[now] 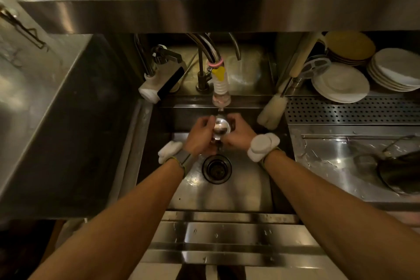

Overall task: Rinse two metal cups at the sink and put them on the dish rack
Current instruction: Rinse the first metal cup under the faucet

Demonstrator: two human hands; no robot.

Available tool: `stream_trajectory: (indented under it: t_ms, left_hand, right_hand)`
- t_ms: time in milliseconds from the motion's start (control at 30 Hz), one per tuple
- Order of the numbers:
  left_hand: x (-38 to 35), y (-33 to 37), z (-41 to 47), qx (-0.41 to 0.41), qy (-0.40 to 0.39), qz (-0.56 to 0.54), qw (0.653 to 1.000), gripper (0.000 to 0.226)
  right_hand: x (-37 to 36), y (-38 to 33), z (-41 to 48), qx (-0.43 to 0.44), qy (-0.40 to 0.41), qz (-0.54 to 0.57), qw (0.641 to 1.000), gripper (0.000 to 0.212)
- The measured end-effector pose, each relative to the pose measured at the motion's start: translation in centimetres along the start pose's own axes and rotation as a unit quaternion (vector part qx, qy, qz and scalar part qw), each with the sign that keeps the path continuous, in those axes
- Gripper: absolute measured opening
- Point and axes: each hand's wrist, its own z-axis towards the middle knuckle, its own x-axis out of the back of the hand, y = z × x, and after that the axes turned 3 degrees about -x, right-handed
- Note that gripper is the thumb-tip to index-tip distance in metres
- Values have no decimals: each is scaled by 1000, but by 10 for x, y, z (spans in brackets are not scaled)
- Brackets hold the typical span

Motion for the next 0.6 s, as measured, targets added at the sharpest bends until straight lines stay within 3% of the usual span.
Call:
stream_trajectory:
  t_ms: [100,167,300,333,400,500,567,600]
  left_hand:
    - [1,23,3,-83,-4,-46,995,41]
    - [-7,9,9,-78,-18,-74,994,42]
    - [-21,-50,-18,148,-92,-100,980,54]
    - [-19,-50,-16,164,-104,-85,977,58]
    - [-13,-31,1,117,-94,-100,984,60]
    - [-10,12,16,-29,-8,-153,988,41]
    - [-17,-9,17,-54,25,-124,991,41]
    - [-19,-29,11,-1,3,-101,995,47]
  right_hand:
    - [9,-11,12,42,51,105,992,83]
    - [-1,7,22,36,41,124,991,71]
    - [-43,55,-3,-117,-58,79,988,13]
    - [-43,54,-6,-130,-75,77,986,12]
    - [-34,36,6,-103,-30,158,982,17]
    - [-19,-3,28,-25,50,234,971,45]
    - [-30,16,33,-22,64,196,978,36]
    - [-40,33,30,-60,36,193,979,21]
